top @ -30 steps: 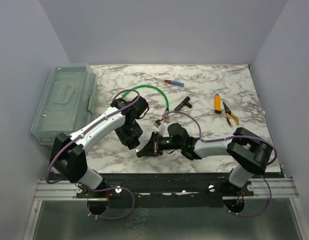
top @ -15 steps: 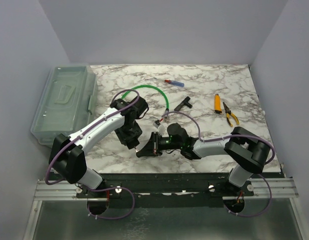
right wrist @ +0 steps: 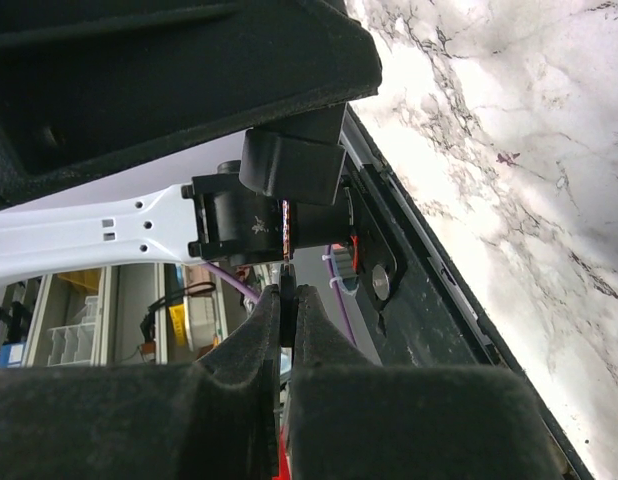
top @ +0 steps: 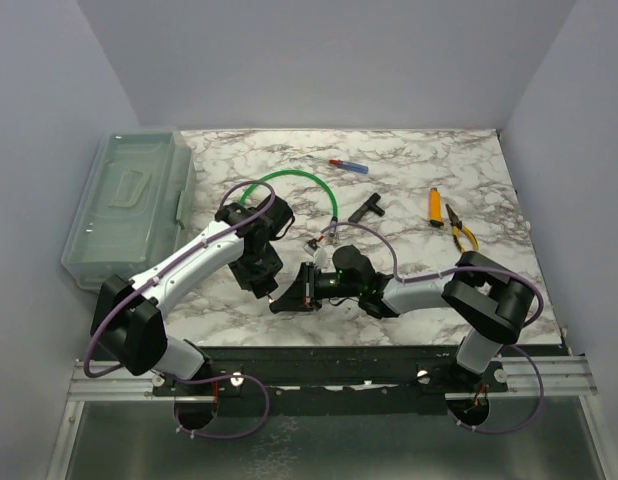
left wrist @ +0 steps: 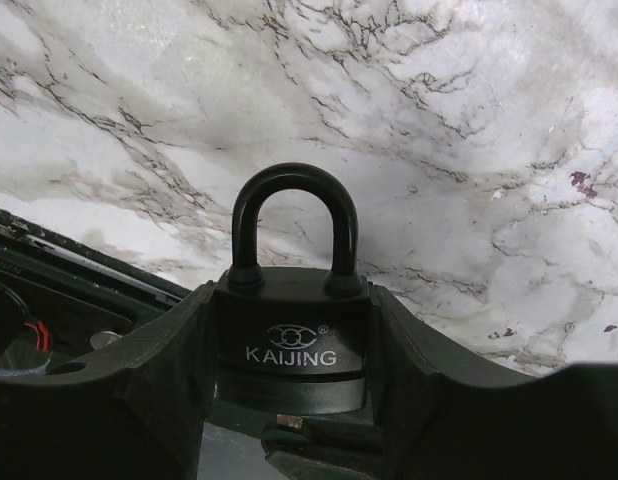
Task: Unlock with the key
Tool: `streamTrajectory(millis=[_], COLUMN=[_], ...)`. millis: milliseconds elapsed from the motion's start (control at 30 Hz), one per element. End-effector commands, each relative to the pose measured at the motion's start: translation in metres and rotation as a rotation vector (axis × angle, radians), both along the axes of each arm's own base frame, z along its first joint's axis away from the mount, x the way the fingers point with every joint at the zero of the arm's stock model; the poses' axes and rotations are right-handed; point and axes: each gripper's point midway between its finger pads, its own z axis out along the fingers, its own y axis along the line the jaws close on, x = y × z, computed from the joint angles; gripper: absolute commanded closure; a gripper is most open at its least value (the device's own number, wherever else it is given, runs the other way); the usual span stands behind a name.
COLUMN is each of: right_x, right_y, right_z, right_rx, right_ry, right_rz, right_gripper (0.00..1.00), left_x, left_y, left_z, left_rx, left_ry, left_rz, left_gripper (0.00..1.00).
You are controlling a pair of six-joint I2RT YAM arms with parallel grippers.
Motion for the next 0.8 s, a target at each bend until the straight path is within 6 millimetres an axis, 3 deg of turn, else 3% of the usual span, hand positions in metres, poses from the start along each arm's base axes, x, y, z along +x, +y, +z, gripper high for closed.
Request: streamTrajectory(millis=[0, 767], right_x=[0.0028, 0.0033], right_y=[0.01, 0.019], right_z=[0.0153, 0.0174], right_rx=[0.063, 0.103], right_ry=[-0.022, 0.028], right_rz=[0.009, 0.026], right_gripper=[1.0, 1.0], left_x=[0.0011, 0.0069], left_y=[-0.005, -0.0116], left_z=[0.0078, 0.0121], left_rx=[-0.044, -0.112], left_ry=[-0.045, -0.12], left_rz=[0.005, 0.011], left_gripper=[1.0, 1.0])
